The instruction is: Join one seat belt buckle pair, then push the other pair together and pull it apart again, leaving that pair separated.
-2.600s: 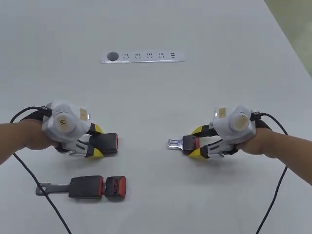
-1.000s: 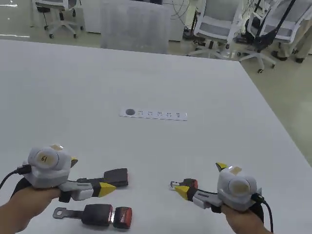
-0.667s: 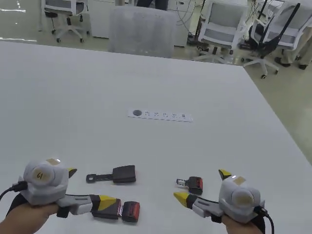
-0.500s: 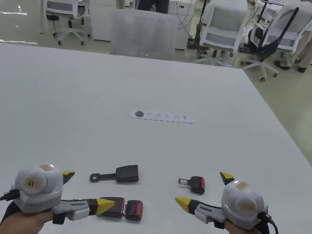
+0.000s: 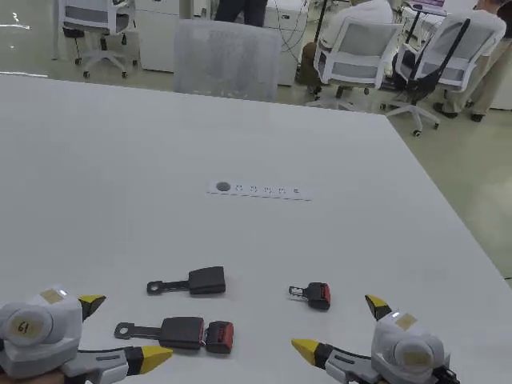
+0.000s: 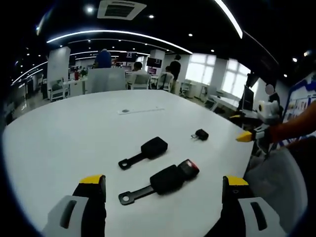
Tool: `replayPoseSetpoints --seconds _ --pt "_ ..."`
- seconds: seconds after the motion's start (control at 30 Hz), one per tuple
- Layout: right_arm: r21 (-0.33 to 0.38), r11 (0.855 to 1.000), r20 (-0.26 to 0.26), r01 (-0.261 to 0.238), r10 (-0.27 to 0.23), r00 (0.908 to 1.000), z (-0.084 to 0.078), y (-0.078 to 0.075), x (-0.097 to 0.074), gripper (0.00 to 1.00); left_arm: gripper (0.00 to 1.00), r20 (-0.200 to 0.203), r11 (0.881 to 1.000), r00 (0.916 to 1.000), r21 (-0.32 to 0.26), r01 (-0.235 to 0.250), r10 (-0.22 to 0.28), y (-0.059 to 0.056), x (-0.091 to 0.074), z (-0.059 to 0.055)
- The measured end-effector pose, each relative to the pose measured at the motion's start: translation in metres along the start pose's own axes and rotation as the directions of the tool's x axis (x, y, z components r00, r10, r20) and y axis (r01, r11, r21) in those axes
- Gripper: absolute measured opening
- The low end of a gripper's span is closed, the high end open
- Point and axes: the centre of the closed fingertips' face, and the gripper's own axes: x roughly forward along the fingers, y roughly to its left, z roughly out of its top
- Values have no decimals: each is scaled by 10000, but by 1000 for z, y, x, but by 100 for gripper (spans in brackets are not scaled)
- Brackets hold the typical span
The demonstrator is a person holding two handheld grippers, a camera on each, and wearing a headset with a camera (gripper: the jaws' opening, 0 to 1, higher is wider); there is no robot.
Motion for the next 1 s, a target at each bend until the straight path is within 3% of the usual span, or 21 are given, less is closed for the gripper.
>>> replayPoseSetpoints --seconds 0.33,0.67,1.0 --pt "113 9999 -141 75 -73 9999 -15 12 -13 100 100 84 10000 9999 46 -80 79 -2 -8 -5" --pt "162 9997 -180 186 -183 9997 -19 13 -19 100 100 6 9998 10000 178 24 -24 -7 -11 -8" --pt "150 9996 -222 220 -216 9995 -23 13 -26 100 100 100 9997 9999 254 71 -73 -9 -14 -4"
